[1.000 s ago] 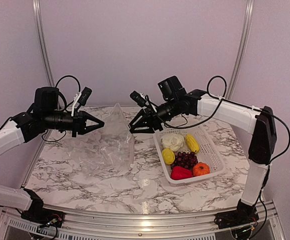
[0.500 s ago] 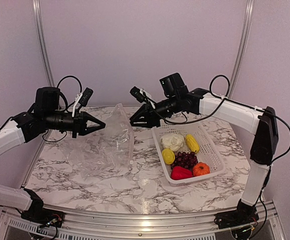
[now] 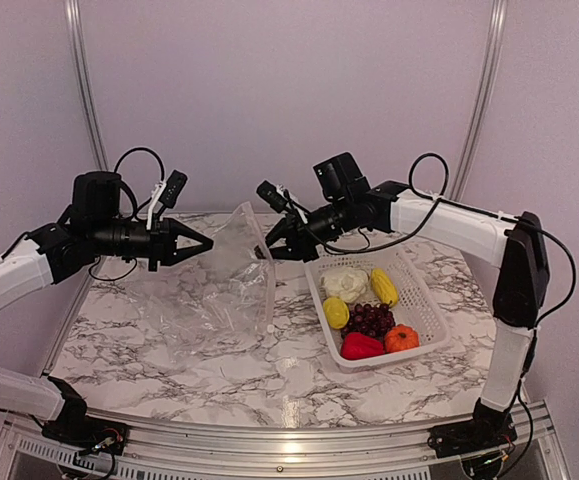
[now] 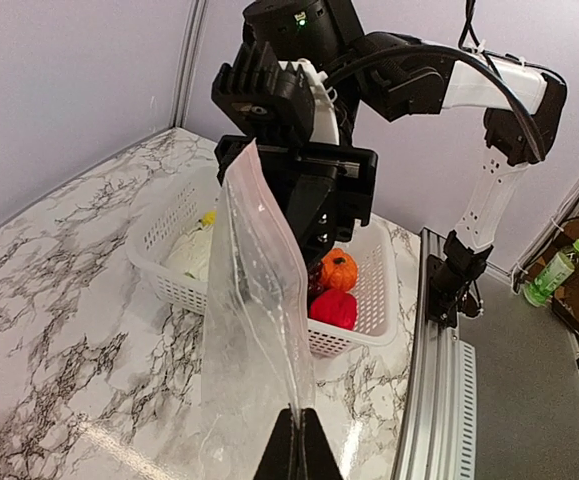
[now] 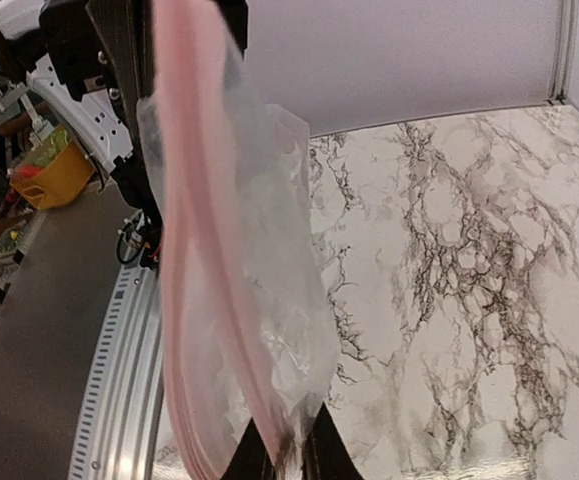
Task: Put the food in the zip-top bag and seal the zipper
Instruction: Pass from the left arm to the right, then open the zipper food storage bag at the center of the board.
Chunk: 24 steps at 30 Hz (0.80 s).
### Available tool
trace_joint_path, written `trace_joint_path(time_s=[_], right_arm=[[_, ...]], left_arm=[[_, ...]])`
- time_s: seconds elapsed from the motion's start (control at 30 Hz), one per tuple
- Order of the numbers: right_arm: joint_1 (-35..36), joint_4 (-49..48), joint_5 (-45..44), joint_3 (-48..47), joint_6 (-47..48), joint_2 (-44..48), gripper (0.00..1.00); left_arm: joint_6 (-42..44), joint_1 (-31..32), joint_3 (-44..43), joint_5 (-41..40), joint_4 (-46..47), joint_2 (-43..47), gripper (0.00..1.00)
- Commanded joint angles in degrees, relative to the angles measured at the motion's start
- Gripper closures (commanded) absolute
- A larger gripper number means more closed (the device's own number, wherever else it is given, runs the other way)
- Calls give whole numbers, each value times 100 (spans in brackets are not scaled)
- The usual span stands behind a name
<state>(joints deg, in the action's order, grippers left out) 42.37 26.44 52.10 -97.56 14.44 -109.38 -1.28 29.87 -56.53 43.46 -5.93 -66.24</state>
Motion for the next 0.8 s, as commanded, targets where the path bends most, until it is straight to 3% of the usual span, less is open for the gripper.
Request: trace_joint_path(time_s=[0.0, 0.03, 0.1, 0.13, 0.23, 0.33, 0.5, 0.7, 0.77], right_arm=[[46, -33, 176, -28, -70, -129, 100], [47, -33, 105, -61, -144, -138, 100], [44, -40, -112, -122, -235, -133, 100], [50, -46, -253, -167, -284, -136, 100], [-13, -26, -665, -388, -460, -140, 100], [-211, -77, -1500, -792, -840, -181, 100], [-483, -656, -3176, -834, -1809, -152, 100], [142, -787, -4182, -606, -2588, -281, 100], [336, -802, -4363, -537, -2860, -314, 100]], left_arm=[[-7, 25, -200, -335, 304, -132, 100], [-34, 28, -200, -781, 336, -123, 95], [-82, 28, -188, -1916, 447, -63, 57], [-195, 28, -162, -2451, 526, 44, 42], [-536, 70, -49, -3565, 985, 451, 23], [-773, 214, -25, -4240, 1192, 730, 19], [-1270, 640, -50, -5198, 1070, 515, 22], [-1648, 1624, 268, -5976, 1671, -249, 36], [-1654, 1862, 264, -6213, 1855, -550, 36]])
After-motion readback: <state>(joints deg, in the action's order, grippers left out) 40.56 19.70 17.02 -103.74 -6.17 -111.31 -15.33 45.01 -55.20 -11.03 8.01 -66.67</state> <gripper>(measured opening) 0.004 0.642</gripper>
